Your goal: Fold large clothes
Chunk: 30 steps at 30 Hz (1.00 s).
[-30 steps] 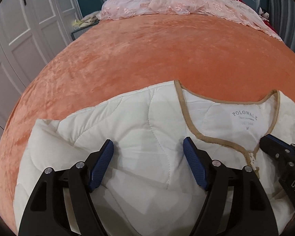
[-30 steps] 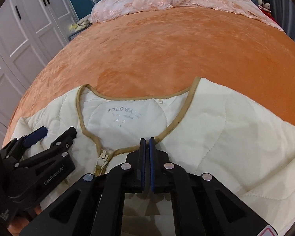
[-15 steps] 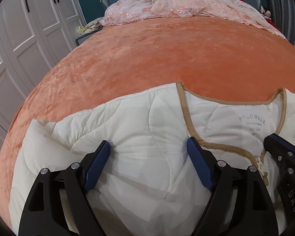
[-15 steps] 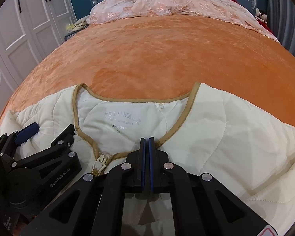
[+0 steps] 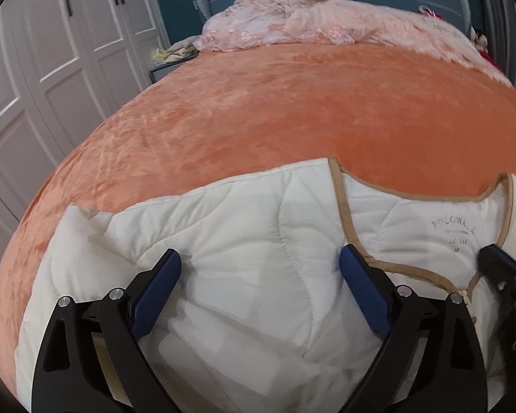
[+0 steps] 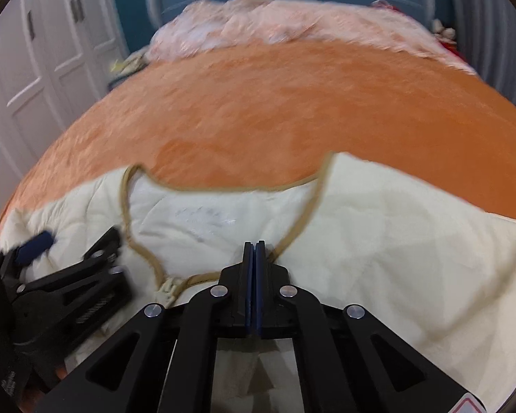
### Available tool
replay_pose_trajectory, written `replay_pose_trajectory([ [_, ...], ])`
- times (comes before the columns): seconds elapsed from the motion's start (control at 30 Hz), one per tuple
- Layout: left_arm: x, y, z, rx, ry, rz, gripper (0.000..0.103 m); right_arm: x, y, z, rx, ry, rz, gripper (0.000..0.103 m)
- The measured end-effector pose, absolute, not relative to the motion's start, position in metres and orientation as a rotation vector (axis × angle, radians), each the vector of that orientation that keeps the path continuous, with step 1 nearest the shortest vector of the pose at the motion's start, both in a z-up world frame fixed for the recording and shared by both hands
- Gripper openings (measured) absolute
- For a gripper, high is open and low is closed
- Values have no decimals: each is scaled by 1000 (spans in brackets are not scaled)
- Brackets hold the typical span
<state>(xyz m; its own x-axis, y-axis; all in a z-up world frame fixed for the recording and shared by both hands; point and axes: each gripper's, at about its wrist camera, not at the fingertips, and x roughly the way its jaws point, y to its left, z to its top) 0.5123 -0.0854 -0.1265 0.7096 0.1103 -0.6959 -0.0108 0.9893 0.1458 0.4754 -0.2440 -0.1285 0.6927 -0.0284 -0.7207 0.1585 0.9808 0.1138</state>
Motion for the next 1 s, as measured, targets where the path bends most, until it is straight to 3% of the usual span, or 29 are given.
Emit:
replay_pose_trajectory([
  [0.03, 509, -81, -123, 117, 776, 75, 91, 464, -250, -119, 182, 754, -183, 3],
  [0.07, 502, -72, -114, 83, 772, 82, 91, 454, -256, -111, 199, 717, -226, 12],
  [0.13, 484, -52, -95, 14, 763, 66, 91, 423, -274, -88, 265, 664, -281, 17],
  [0.23, 428, 3, -64, -88, 807, -42, 96, 355, -299, -55, 285, 672, -198, 29],
  [0.3, 391, 34, -57, -100, 849, -98, 96, 290, -318, -40, 246, 712, -163, 52],
  [0.4, 326, 90, -60, -72, 934, -108, 96, 205, -348, -35, 249, 805, -120, 66],
  [0.57, 224, 163, -87, -116, 1086, -91, 96, 63, -383, -62, 383, 1037, -104, 66],
  [0.83, 156, 171, -110, -314, 1134, -150, 92, -12, -380, -112, 741, 1049, -86, 67],
  [0.93, 156, 159, -109, -283, 1140, -150, 72, -3, -359, -114, 738, 1032, -46, 65],
  [0.97, 153, 157, -109, -263, 1141, -152, 61, -2, -356, -112, 728, 1030, -44, 59],
  [1.0, 152, 155, -107, -266, 1142, -161, 49, 1, -352, -111, 717, 1029, -33, 40],
])
